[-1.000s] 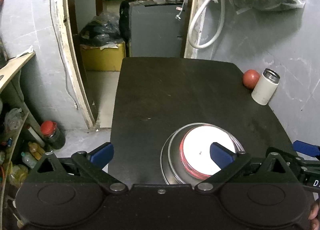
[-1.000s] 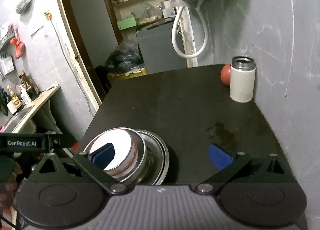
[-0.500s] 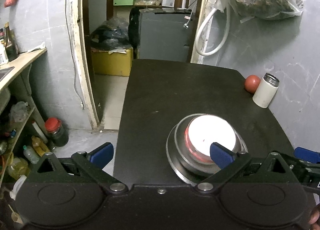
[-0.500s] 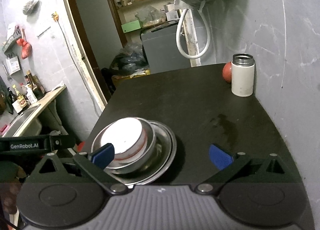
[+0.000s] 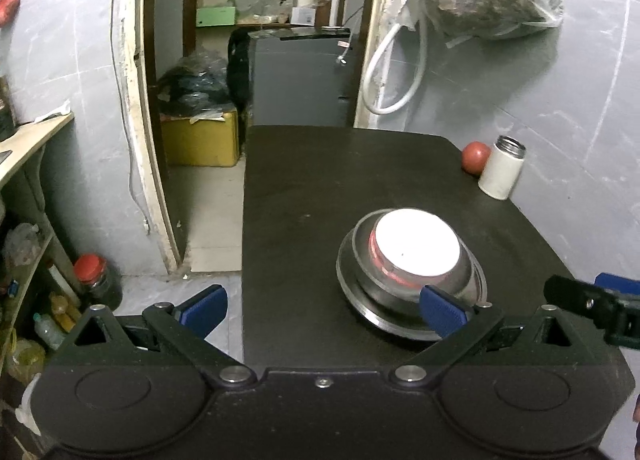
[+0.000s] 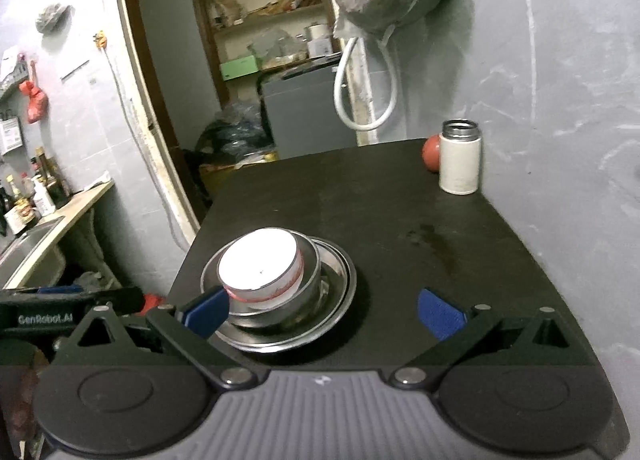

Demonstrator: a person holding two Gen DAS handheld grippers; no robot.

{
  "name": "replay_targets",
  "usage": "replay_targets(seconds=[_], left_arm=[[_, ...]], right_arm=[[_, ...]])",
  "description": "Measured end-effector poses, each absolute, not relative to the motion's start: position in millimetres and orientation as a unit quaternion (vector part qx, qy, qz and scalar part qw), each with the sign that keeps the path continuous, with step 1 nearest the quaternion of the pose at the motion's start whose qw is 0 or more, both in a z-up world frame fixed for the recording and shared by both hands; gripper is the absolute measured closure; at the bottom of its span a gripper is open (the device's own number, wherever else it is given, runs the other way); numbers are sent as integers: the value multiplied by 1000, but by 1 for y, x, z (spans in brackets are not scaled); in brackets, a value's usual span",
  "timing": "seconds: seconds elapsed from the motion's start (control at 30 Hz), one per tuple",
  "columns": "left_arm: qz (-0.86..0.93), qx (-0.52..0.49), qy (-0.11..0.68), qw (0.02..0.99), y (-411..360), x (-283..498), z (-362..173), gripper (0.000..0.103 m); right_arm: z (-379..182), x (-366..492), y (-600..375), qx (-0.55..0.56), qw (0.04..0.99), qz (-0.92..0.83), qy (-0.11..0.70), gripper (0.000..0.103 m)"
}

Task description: Organize plates and bowls

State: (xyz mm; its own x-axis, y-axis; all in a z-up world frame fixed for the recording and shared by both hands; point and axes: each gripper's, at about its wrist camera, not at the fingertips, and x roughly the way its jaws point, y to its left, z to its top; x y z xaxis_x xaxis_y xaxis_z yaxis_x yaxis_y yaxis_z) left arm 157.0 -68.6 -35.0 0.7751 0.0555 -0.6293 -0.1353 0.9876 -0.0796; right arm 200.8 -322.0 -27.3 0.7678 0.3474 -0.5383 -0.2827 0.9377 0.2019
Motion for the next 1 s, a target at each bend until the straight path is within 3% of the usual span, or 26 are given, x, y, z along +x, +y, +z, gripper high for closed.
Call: replay_targets(seconds=[0.47, 1.0], left_arm=[[-3, -46, 305, 951, -45, 88, -29, 1], [-25, -51, 311, 949, -34, 45, -40, 1]], right_arm=[[-14, 107, -297, 53, 955, 101, 275, 0], [-24, 60, -285, 50, 953, 91, 284, 0]])
